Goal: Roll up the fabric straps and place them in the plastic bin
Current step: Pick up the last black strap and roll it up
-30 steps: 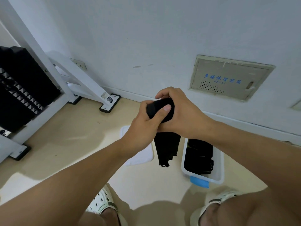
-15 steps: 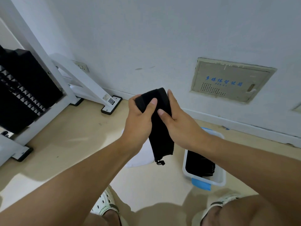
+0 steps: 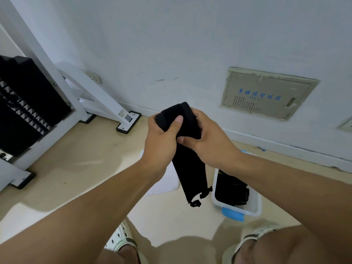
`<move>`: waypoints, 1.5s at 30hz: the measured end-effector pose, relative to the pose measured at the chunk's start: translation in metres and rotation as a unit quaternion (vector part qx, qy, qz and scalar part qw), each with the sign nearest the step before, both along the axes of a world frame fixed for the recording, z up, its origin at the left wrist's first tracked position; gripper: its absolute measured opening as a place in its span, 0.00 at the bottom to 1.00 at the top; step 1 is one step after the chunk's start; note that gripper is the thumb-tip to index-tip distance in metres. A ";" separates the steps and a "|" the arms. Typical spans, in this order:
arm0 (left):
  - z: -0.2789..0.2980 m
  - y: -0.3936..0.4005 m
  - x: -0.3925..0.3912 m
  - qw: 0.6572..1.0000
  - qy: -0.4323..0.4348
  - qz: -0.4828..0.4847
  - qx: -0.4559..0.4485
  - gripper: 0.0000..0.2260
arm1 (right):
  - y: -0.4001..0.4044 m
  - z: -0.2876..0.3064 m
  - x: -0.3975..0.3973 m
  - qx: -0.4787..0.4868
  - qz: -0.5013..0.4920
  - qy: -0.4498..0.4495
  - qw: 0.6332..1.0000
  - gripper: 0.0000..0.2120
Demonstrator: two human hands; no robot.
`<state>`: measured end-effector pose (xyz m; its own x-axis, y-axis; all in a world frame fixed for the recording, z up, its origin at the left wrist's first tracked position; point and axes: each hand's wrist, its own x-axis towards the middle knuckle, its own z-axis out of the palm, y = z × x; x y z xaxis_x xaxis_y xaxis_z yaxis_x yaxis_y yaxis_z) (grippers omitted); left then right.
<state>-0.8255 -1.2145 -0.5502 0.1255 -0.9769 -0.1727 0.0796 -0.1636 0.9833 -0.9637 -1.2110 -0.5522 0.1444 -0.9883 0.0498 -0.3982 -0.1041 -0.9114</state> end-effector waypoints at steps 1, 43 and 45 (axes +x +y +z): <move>0.001 0.000 0.001 1.000 -0.001 -0.002 0.000 0.17 | -0.001 0.000 -0.003 -0.002 0.006 0.005 1.000 0.32; -0.001 -0.014 0.039 0.946 -0.202 -0.231 0.102 0.23 | 0.002 -0.004 -0.006 0.000 0.109 0.155 0.982 0.52; -0.001 -0.015 0.040 0.946 -0.180 -0.238 0.123 0.28 | 0.004 -0.007 -0.002 -0.001 0.090 0.155 0.984 0.55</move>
